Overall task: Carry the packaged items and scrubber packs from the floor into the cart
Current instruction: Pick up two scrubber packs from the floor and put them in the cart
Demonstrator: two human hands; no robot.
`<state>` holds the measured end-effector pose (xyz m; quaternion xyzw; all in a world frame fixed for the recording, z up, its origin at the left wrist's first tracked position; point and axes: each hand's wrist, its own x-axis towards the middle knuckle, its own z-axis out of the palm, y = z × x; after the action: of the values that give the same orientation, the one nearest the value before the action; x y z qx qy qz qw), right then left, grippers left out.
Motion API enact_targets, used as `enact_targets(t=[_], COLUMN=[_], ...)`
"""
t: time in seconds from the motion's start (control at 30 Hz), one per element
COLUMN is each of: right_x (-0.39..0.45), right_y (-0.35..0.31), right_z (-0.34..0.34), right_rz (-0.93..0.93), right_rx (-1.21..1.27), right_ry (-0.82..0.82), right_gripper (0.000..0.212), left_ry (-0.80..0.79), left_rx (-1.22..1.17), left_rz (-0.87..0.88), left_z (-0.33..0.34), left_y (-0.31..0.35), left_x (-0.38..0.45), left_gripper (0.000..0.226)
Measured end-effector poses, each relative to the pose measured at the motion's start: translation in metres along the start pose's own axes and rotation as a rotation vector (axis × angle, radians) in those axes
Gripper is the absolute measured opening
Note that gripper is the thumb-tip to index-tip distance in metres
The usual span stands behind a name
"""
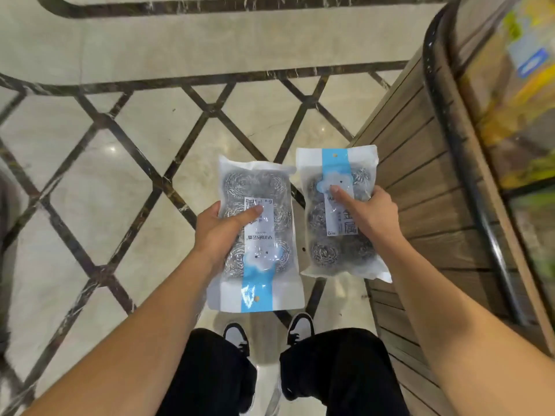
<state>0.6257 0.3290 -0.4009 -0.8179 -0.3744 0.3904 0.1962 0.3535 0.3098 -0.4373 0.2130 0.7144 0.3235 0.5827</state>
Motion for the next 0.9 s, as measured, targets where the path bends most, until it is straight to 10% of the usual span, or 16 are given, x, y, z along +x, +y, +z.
enact_targets(t=[0.2,0.27,0.37,0.47,0.7,0.9], right_x=[-0.110,-0.142,-0.187,-0.220,-0.286,-0.332], right_y=[-0.154,-0.197,-0.255,-0.303,-0.380,-0.397], right_z=[-0.094,-0.116,-0.140,-0.150,-0.142,-0.103], right_rz=[-0.130,-0.174,-0.260,-0.368,-0.572,-0.725], right_rx=[0.009,-0.010,-0.028,-0.052,-0.018,-0.047], right_ry=[0.010,0.006,-0.021,-0.062,-0.298,-0.533], right_gripper=[0.108,0.105,0.093,0.076,0.092,0.112], left_ry=[0.018,0.004,0.041,0.085,0.285,0.529], left_rx=[-0.147,-0.203,-0.259,-0.307,-0.393,-0.503], left_rz=[0.099,0.103,0.132,0.191,0.304,0.301], left_z=[-0.064,-0.088,-0.123,-0.154,-0.214,-0.246], left_y=[0.147,0.189,0.239,0.274,0.291,0.257], left_x=[-0.137,-0.180,-0.233,-0.277,-0.371,-0.454], left_gripper=[0.121,0.090,0.113,0.086,0.092,0.032])
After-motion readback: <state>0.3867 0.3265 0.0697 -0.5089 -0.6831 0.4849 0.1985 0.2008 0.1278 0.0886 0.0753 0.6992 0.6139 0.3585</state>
